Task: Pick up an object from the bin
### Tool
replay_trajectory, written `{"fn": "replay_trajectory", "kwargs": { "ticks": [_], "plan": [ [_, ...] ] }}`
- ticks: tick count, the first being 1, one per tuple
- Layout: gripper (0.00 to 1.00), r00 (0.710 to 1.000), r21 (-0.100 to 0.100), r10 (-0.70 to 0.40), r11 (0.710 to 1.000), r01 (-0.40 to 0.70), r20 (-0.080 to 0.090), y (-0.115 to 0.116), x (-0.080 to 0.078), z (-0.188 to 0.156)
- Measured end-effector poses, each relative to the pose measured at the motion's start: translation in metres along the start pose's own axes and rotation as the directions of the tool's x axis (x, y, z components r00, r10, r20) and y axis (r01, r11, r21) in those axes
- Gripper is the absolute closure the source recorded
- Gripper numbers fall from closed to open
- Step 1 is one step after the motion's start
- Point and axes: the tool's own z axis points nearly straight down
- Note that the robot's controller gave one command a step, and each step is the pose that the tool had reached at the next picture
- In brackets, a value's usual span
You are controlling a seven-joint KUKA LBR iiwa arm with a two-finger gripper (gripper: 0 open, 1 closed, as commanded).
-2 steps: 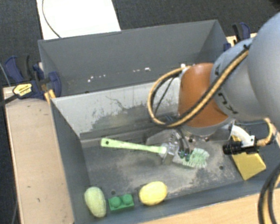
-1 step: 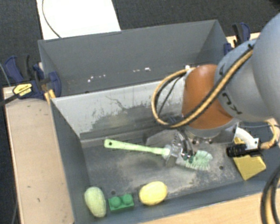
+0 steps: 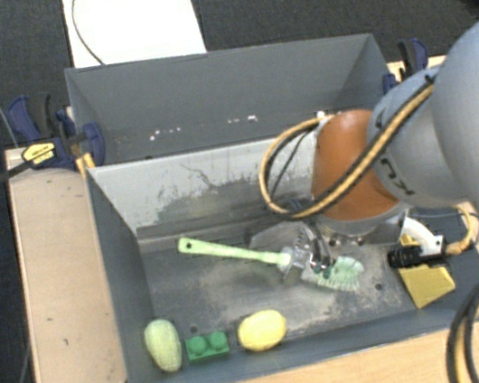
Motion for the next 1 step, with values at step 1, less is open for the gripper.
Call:
{"fn": "replay_trajectory", "kwargs": {
  "ticks": [1],
  "plan": [
    [1.00, 1.000, 0.002, 0.004, 1.000, -0.004, -0.001, -0.0418, 0.0139, 0.0133]
  ]
}}
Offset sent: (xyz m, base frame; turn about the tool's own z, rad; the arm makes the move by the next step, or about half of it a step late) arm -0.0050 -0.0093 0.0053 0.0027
